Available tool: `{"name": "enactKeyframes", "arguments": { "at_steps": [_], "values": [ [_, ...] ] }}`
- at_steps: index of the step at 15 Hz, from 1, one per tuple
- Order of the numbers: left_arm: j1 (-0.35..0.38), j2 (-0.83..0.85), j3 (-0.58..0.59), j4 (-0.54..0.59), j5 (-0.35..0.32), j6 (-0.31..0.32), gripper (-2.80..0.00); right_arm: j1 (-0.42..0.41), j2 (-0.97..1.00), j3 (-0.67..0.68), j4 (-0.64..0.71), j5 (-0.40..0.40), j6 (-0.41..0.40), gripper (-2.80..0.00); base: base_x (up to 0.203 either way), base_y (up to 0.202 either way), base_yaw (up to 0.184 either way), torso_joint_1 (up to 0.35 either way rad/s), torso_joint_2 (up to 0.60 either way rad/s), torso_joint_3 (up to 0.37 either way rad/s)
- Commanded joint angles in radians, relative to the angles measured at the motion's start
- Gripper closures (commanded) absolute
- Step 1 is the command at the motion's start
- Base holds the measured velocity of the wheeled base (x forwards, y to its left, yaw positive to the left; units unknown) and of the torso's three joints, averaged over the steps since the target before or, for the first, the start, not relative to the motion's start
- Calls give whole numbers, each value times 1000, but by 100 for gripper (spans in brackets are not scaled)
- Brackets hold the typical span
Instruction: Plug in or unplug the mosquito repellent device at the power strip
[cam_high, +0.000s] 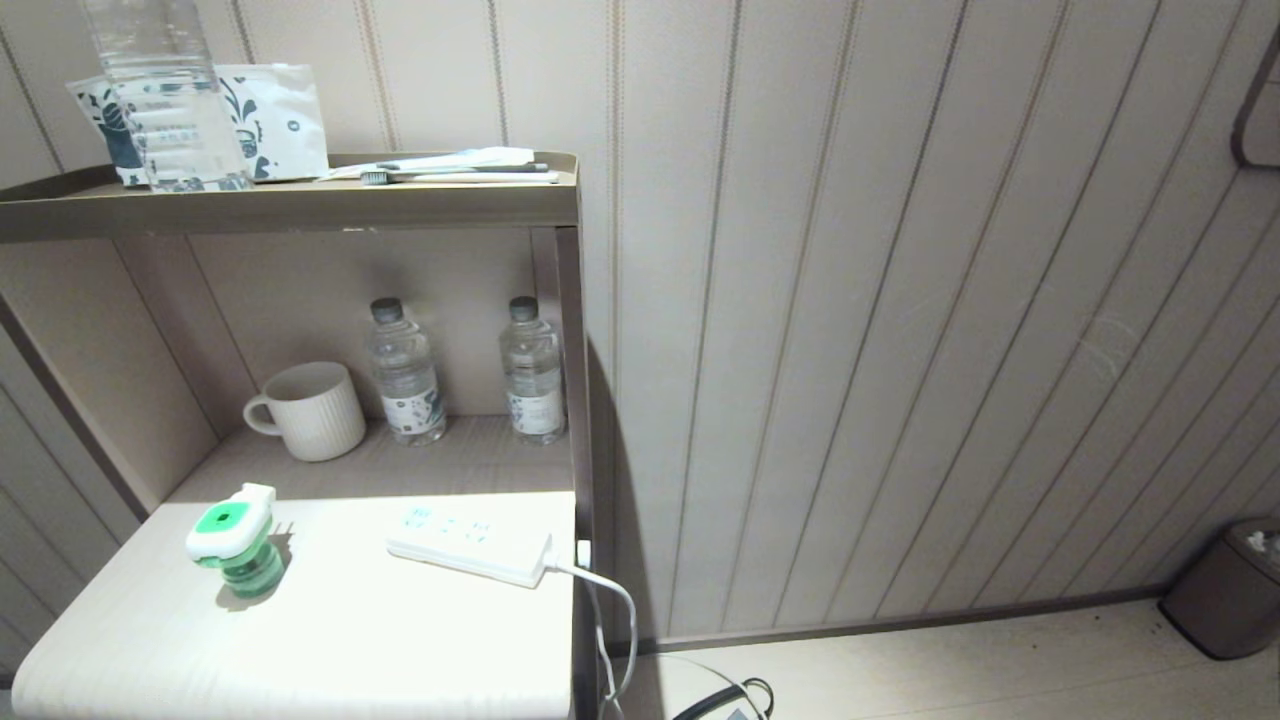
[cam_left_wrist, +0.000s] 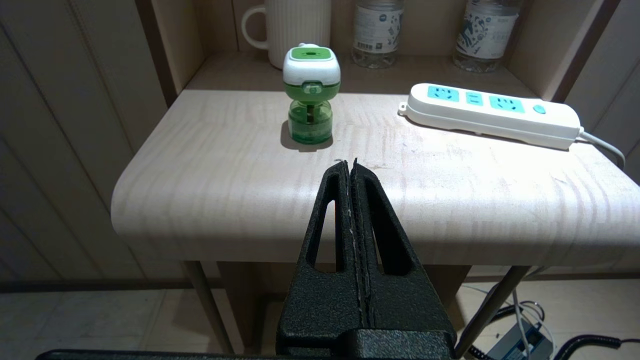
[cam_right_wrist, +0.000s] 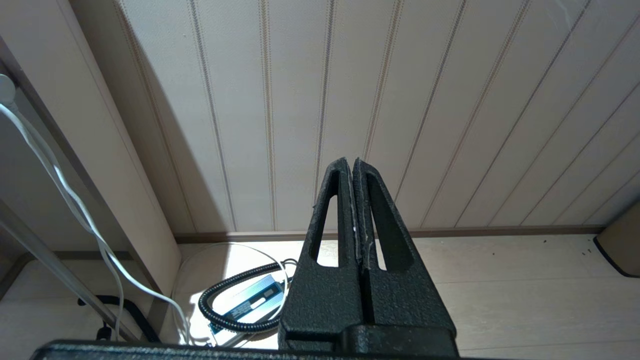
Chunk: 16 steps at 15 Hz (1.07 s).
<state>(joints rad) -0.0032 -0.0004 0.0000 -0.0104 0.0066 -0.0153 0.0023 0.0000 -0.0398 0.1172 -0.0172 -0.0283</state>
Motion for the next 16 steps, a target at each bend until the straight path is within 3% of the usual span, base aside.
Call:
{"name": "enactKeyframes", "arguments": {
  "at_steps": [1,16],
  "values": [
    [0,2,0,1,1,0,0,1,0,-1,1,-1,-1,0,0,0,0,0,0,0],
    [0,2,0,4,0,0,0,1,2,0,2,0,1,0,0,0,0,0,0,0]
  ]
}}
